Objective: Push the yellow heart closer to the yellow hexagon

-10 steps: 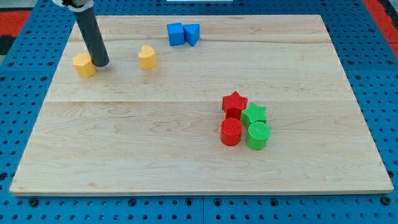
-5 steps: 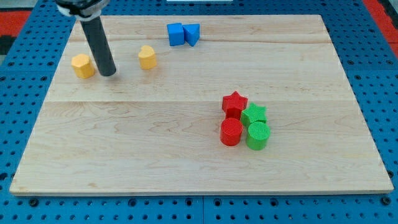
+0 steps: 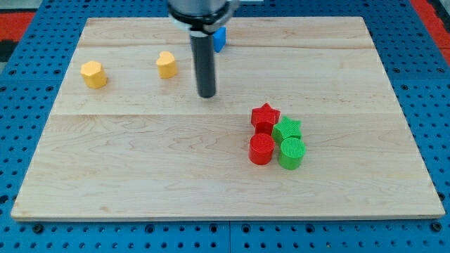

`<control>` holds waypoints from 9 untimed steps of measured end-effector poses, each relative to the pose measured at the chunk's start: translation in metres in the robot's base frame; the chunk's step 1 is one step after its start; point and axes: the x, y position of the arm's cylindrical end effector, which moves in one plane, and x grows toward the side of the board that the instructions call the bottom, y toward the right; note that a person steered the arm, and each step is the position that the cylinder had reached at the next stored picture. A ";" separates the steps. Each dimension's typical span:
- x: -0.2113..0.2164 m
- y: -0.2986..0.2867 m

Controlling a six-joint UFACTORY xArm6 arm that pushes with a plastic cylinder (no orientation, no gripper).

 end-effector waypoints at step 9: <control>-0.074 -0.166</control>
